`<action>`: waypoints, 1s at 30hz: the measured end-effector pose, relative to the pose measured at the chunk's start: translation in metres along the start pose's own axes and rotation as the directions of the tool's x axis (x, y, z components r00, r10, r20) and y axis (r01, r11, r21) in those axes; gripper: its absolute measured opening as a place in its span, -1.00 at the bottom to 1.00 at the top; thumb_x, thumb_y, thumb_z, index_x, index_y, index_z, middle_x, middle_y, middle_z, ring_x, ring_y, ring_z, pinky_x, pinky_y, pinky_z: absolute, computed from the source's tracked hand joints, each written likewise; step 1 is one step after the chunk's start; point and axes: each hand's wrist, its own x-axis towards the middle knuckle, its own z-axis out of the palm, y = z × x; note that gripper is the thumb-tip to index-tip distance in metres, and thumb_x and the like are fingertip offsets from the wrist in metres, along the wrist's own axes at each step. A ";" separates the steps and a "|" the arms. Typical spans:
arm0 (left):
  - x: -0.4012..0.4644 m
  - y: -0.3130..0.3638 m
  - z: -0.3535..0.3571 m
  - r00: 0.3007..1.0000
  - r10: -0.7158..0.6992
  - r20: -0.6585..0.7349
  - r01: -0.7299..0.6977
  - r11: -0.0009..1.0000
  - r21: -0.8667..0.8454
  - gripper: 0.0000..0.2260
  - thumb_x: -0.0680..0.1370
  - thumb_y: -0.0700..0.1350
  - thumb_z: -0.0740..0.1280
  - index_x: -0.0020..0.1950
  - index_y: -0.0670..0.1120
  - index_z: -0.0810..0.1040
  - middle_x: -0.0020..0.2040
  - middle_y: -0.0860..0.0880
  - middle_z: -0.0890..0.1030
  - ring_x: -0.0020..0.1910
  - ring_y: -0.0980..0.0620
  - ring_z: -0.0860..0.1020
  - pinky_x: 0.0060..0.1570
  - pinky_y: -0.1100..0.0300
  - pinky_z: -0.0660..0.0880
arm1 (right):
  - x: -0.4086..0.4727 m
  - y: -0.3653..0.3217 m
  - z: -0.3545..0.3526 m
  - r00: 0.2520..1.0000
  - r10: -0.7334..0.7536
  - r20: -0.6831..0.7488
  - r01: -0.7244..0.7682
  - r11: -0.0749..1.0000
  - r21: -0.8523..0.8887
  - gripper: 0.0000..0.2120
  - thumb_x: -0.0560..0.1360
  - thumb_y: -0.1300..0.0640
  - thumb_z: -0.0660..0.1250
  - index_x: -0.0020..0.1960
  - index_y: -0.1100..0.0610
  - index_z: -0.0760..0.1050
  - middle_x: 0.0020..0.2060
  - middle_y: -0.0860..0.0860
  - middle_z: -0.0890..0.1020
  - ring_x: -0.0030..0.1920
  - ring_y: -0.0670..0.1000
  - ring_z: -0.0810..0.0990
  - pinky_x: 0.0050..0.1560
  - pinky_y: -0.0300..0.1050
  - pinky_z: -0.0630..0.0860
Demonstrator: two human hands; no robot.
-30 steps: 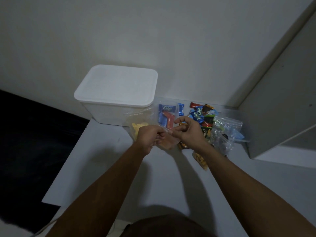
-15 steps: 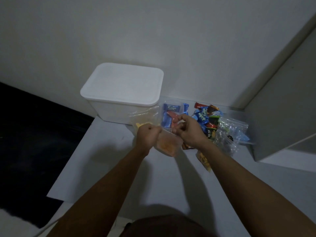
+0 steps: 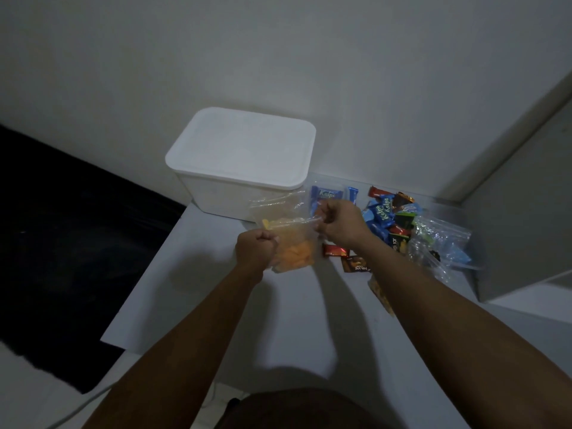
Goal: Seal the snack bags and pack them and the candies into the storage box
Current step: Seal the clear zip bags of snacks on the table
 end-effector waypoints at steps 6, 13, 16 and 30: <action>0.006 0.003 -0.005 1.000 0.012 -0.015 -0.010 0.994 0.110 -0.87 0.43 -0.23 0.42 -0.31 -0.06 0.61 -0.25 -0.11 0.63 -0.18 -0.18 0.65 -0.10 -0.14 0.63 | 0.013 0.003 0.021 0.997 0.015 -0.078 -0.019 0.999 -0.041 -0.82 0.48 0.35 0.34 -0.21 0.10 0.53 -0.22 0.03 0.61 -0.15 0.02 0.59 -0.11 -0.18 0.52; 0.011 -0.001 -0.003 0.991 0.133 -0.034 -0.112 0.927 0.358 -0.90 0.43 -0.26 0.37 -0.15 -0.26 0.67 -0.23 -0.24 0.65 -0.20 -0.20 0.62 -0.19 0.01 0.57 | 0.019 0.007 0.029 0.999 0.007 -0.054 -0.011 0.997 -0.075 -0.90 0.50 0.32 0.34 -0.04 0.24 0.63 -0.04 0.13 0.66 0.00 0.05 0.61 0.12 -0.08 0.55; 0.010 0.004 -0.003 0.982 0.182 -0.049 -0.150 0.913 0.380 -0.85 0.39 -0.27 0.40 -0.06 -0.27 0.65 -0.15 -0.23 0.67 -0.12 -0.20 0.62 -0.12 0.06 0.54 | 0.021 0.010 0.029 0.998 -0.003 -0.059 -0.002 0.997 -0.081 -0.92 0.50 0.29 0.35 -0.06 0.21 0.62 -0.04 0.10 0.65 -0.01 0.02 0.61 0.06 -0.14 0.53; -0.017 0.035 0.045 0.790 0.604 0.105 -0.568 0.657 0.495 -0.71 0.39 -0.23 0.44 0.11 -0.18 0.57 0.04 -0.12 0.57 0.04 -0.09 0.51 0.01 0.08 0.47 | 0.008 0.047 -0.029 0.981 0.175 -0.086 -0.183 0.978 -0.098 -0.88 0.49 0.26 0.39 0.03 0.22 0.61 -0.01 0.13 0.66 -0.02 0.05 0.63 0.02 -0.06 0.59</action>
